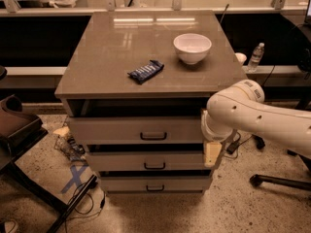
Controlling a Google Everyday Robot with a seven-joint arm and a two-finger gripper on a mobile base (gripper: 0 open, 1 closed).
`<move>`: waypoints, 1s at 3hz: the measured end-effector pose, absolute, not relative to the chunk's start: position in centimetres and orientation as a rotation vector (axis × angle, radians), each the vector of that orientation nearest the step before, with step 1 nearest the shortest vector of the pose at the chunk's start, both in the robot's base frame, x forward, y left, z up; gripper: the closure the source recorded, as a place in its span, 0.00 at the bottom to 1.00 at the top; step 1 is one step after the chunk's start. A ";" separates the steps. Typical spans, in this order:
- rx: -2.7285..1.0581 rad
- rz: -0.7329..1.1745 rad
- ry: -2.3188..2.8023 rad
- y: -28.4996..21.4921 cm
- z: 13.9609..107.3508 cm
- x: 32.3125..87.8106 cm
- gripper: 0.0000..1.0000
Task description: Open top drawer
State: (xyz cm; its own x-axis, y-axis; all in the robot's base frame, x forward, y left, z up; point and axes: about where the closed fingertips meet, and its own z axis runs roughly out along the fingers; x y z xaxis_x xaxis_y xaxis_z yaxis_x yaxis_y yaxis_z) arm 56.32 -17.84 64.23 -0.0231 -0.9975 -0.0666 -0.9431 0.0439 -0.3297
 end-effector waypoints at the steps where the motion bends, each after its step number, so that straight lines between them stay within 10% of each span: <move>1: -1.977 -0.280 2.047 -17.8 64.2 56.3 0.00; 3: -2.005 -0.298 2.061 -17.8 64.1 55.5 0.39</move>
Offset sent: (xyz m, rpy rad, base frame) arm 0.0000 0.0000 0.0000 0.0000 0.0001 0.0000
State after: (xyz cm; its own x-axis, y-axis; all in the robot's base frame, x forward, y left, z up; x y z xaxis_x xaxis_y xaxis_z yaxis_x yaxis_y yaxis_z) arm 55.51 -17.82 64.13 -0.0215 -0.9991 -0.0365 -0.9480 0.0320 -0.3168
